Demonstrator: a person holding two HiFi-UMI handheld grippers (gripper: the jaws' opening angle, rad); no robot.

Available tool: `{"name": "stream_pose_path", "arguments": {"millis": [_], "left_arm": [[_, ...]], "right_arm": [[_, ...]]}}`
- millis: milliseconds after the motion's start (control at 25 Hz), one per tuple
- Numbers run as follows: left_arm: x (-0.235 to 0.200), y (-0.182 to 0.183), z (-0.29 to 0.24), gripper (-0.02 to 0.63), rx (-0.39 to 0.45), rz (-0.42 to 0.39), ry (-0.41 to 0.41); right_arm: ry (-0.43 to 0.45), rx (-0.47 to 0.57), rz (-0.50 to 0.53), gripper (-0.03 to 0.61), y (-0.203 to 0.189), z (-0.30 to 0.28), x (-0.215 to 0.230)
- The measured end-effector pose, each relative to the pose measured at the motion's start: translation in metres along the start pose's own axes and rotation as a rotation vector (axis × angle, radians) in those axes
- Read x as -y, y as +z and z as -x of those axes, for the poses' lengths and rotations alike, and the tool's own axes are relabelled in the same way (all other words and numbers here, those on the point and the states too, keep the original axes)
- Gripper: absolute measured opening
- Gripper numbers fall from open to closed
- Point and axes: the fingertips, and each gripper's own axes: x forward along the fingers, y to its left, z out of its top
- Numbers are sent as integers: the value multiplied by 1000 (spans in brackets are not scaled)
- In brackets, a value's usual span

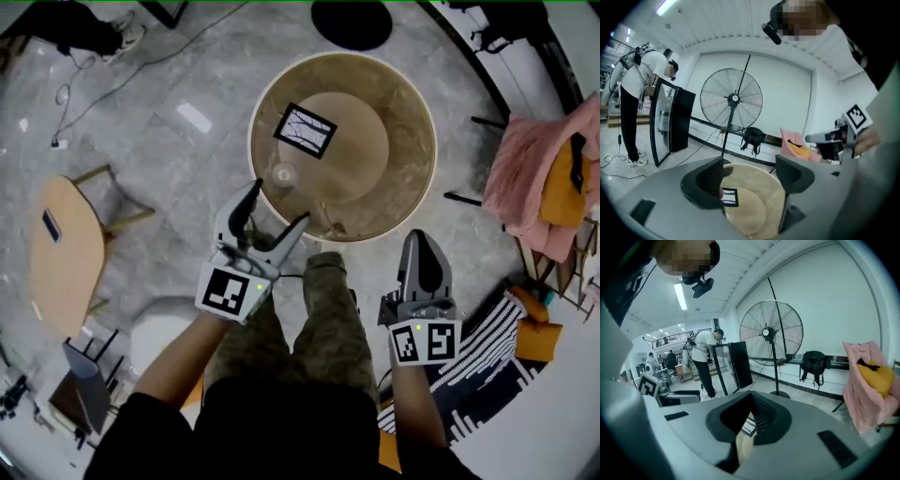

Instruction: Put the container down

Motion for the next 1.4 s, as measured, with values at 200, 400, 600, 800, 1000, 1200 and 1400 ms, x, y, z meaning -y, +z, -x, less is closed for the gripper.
{"name": "stream_pose_path", "arguments": {"millis": [200, 400, 600, 800, 1000, 1200, 1400], "left_arm": [[58, 136, 63, 132, 44, 73, 22], [102, 234, 110, 28, 124, -12, 155], [126, 267, 126, 20, 189, -90, 199], [158, 307, 144, 20, 242, -86, 234], [162, 316, 141, 20, 276, -75, 232], [143, 311, 140, 20, 271, -109, 255], [152, 320, 150, 20, 247, -127, 279]], "right_arm": [[-12, 60, 39, 21, 108, 70, 1], [83, 104, 113, 21, 187, 118, -14], [86, 190, 148, 21, 235, 128, -8], [103, 219, 187, 21, 274, 156, -7], [111, 236, 192, 21, 282, 159, -3], [109, 274, 208, 21, 288, 147, -6], [104, 290, 191, 21, 299, 163, -3]]}}
